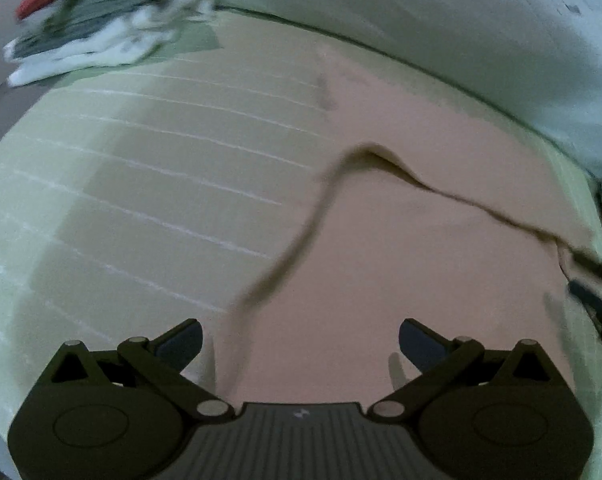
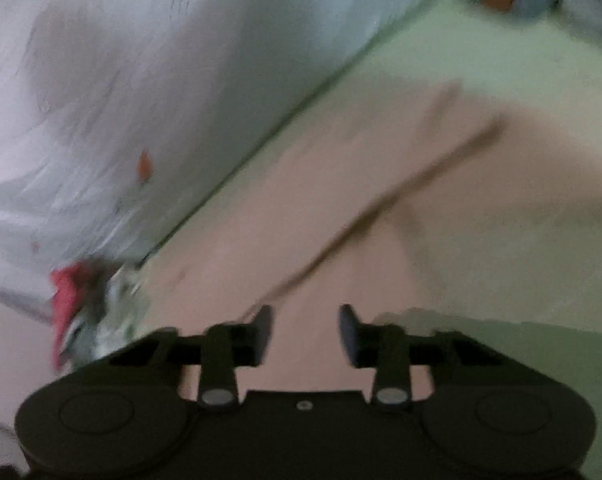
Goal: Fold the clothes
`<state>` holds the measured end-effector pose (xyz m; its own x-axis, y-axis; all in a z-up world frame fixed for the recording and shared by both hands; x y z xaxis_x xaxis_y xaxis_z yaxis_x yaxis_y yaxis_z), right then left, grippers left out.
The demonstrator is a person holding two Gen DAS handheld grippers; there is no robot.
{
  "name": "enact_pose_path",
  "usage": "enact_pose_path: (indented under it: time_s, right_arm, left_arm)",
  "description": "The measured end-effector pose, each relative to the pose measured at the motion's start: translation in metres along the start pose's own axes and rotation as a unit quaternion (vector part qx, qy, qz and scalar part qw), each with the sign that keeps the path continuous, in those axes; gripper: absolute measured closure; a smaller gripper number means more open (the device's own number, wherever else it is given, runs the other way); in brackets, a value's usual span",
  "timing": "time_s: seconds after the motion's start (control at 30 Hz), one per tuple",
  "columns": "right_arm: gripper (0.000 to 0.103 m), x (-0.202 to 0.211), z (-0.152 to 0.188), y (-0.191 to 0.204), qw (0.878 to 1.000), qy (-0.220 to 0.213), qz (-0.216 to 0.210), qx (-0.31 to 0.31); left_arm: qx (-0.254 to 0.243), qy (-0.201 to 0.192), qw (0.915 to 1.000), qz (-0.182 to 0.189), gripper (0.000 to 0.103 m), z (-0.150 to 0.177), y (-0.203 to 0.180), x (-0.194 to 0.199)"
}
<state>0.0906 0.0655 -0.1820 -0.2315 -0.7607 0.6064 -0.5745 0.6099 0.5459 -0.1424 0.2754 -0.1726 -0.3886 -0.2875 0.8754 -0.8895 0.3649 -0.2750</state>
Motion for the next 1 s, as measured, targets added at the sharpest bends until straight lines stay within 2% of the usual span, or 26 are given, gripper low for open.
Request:
enact_pose_path:
  time_s: [0.07, 0.2, 0.4, 0.5, 0.63, 0.73, 0.8, 0.83, 0.87, 1.0]
  right_arm:
    - [0.081, -0.01, 0.015, 0.022, 0.999, 0.023, -0.02, 0.017]
    - [0.082, -0.031, 0.047, 0.065, 0.996, 0.062, -0.059, 0.032]
    - [0.079, -0.067, 0.086, 0.134, 0.982, 0.123, -0.105, 0.093]
    - [0.069, -0.084, 0.096, 0.161, 0.975, 0.145, -0.109, 0.127]
    - [0.065, -0.097, 0.113, 0.18, 0.966, 0.173, -0.109, 0.161]
    - [0.063, -0.1, 0.118, 0.185, 0.963, 0.169, -0.109, 0.179]
    - [0.076, -0.103, 0.117, 0.186, 0.962, 0.167, -0.106, 0.19]
    - [0.093, -0.105, 0.118, 0.184, 0.961, 0.17, -0.106, 0.191]
    - [0.097, -0.106, 0.118, 0.182, 0.96, 0.172, -0.105, 0.192]
    - [0.098, -0.098, 0.111, 0.17, 0.965, 0.159, -0.138, 0.157]
  left_arm:
    - [0.009, -0.009, 0.9999, -0.006, 0.0, -0.003, 0.018, 0.006]
    - [0.008, -0.027, 0.9995, -0.014, 0.0, -0.002, 0.052, 0.019]
    - [0.024, -0.013, 0.9994, -0.022, 0.0, 0.002, 0.09, 0.022]
    - [0.034, -0.006, 0.9992, -0.022, 0.0, 0.005, 0.101, 0.022]
    - [0.027, 0.003, 0.9994, -0.021, 0.0, 0.009, 0.104, 0.02]
    - [0.02, 0.012, 0.9995, -0.021, 0.0, 0.011, 0.104, 0.016]
    - [0.017, 0.016, 0.9995, -0.02, 0.0, 0.013, 0.104, 0.014]
    - [0.016, 0.017, 0.9995, -0.02, 0.0, 0.013, 0.104, 0.014]
    - [0.017, 0.016, 0.9995, -0.019, 0.0, 0.013, 0.105, 0.015]
    - [0.019, 0.01, 0.9996, -0.019, 0.0, 0.011, 0.108, 0.016]
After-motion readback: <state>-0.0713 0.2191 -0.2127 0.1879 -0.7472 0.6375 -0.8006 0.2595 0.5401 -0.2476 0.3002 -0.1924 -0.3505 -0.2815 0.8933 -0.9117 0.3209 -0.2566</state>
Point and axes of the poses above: each gripper's, at about its wrist camera, not at the fingertips, and x roughly against the way its jaws point, y to its left, z to its underside, the point moved 4 cm from there along -x, roughly the way its jaws point, and after that the axes turned 15 degrees about x, right-handed, at the moved point
